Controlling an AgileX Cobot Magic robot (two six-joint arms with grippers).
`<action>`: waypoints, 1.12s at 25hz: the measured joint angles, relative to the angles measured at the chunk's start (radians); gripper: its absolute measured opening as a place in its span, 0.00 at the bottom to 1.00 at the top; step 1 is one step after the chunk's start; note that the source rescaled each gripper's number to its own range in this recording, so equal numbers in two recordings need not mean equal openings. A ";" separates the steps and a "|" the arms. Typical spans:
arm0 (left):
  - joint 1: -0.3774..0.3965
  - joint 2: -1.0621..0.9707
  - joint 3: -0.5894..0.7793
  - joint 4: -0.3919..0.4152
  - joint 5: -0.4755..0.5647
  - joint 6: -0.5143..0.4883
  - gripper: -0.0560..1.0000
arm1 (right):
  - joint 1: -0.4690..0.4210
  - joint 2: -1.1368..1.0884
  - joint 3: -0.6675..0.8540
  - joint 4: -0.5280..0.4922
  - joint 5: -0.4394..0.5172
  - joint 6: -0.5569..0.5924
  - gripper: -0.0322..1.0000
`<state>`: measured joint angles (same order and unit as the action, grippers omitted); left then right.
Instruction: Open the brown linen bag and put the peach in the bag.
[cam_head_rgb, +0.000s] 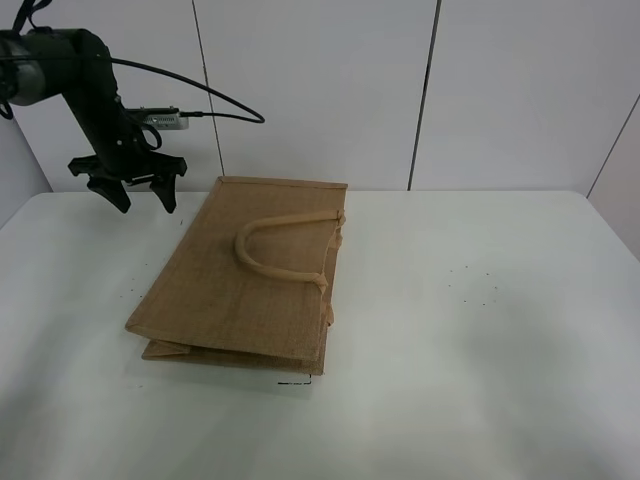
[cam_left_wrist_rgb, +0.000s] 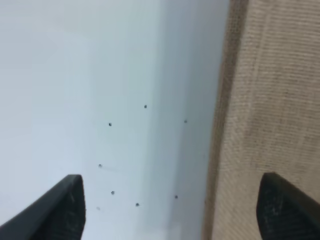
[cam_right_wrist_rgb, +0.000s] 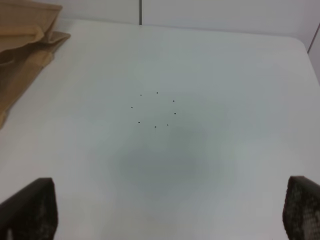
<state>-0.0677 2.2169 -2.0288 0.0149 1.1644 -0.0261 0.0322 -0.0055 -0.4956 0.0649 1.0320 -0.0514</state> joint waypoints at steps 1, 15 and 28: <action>-0.002 -0.019 0.000 -0.001 0.001 0.000 1.00 | 0.000 0.000 0.000 0.000 0.000 0.000 1.00; -0.010 -0.644 0.544 0.002 0.002 0.013 1.00 | 0.000 0.000 0.000 0.000 0.000 0.000 1.00; -0.010 -1.394 1.379 0.002 -0.024 0.033 1.00 | 0.000 -0.001 0.000 0.000 0.000 0.000 1.00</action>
<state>-0.0782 0.8232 -0.6495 0.0168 1.1403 0.0073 0.0322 -0.0063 -0.4956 0.0649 1.0320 -0.0514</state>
